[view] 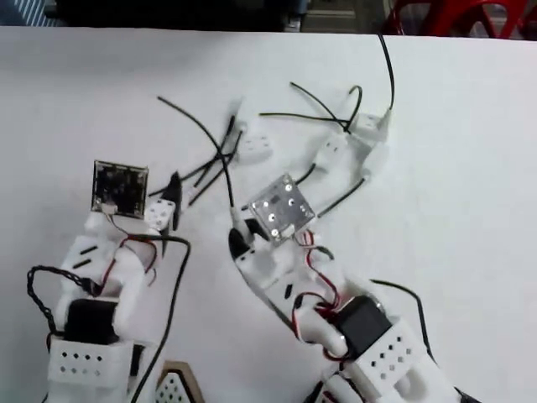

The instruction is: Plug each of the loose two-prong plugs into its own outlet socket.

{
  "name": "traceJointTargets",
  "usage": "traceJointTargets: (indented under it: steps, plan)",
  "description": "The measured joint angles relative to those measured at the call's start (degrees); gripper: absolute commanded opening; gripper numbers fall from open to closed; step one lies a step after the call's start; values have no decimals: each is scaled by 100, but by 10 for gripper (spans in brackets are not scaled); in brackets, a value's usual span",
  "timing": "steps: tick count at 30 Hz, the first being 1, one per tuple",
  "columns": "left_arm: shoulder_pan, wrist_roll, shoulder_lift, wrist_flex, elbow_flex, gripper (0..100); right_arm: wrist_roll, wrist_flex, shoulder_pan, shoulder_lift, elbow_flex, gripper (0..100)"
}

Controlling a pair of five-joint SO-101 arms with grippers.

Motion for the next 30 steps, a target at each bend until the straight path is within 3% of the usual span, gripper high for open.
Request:
traceJointTargets:
  steps: [7,12,30]
  plan:
    - [1301,-211,-9,-44,0,166,-9,-167,-185,-9,141,17]
    - [1855,-668,-35,-44,-9,166,-9,-167,-176,-9,229,17]
    - [2321,-1811,-97,343,-18,166,0,-167,211,-9,396,17]
